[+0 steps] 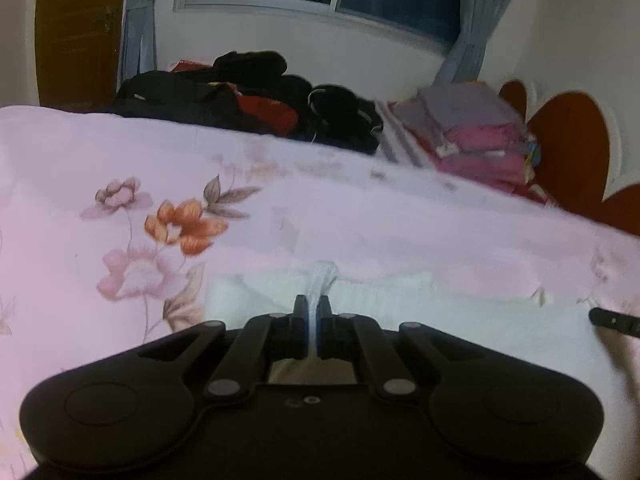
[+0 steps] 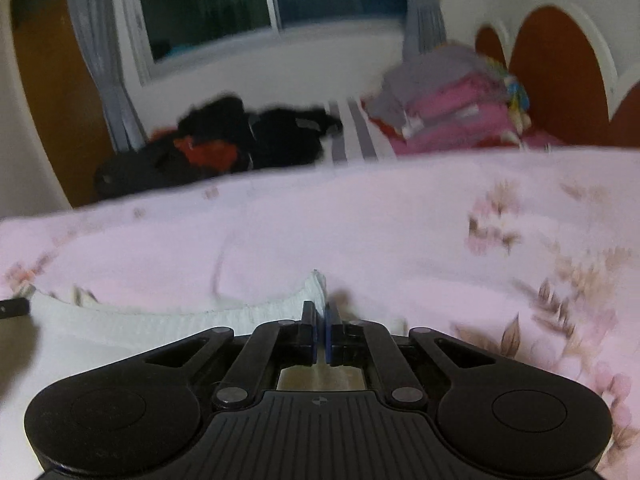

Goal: Fold small clothes

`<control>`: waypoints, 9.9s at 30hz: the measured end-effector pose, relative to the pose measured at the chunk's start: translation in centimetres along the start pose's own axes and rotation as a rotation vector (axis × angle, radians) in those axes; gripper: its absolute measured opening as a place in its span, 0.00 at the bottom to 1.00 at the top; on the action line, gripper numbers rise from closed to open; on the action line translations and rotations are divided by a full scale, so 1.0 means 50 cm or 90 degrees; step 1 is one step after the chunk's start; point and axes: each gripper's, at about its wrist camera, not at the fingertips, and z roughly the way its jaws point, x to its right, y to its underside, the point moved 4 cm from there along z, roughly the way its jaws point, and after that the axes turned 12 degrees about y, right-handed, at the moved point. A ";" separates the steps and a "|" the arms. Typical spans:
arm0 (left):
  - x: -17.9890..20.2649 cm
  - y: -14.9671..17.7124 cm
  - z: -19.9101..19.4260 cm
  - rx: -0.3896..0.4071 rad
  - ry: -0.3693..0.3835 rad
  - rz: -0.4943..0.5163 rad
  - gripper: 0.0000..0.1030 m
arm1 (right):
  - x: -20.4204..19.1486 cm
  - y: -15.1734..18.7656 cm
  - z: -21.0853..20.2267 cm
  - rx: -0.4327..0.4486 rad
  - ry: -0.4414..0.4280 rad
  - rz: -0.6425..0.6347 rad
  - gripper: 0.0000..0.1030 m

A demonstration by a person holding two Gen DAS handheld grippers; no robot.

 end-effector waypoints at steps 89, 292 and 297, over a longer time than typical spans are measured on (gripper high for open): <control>0.116 0.238 -0.260 -0.143 0.036 0.072 0.61 | -0.081 0.272 -0.311 -0.059 0.049 -0.027 0.38; 0.315 0.190 -0.121 -0.060 0.113 -0.003 0.50 | 0.025 0.184 -0.272 0.021 -0.026 -0.045 0.31; 0.313 0.219 -0.127 -0.073 0.111 0.002 0.50 | 0.047 0.234 -0.264 -0.023 0.005 -0.046 0.31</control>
